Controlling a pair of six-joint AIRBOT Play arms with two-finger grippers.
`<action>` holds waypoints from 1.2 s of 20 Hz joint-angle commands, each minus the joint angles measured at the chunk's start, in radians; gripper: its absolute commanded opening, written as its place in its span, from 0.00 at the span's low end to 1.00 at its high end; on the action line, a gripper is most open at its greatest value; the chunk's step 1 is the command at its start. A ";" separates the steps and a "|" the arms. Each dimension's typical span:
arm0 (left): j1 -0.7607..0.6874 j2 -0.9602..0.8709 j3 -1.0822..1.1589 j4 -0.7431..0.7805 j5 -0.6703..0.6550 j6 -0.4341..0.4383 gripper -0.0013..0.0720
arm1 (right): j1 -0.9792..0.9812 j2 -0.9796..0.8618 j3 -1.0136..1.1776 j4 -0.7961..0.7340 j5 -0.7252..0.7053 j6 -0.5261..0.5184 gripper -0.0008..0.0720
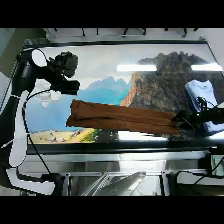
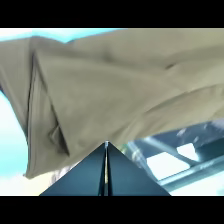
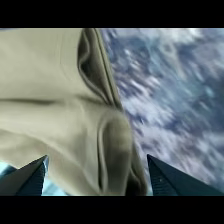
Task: Fold the shirts.
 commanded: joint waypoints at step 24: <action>-0.471 -0.021 -0.264 -0.136 0.562 -0.052 0.04 | 0.167 0.452 -0.004 0.119 -0.007 0.022 0.04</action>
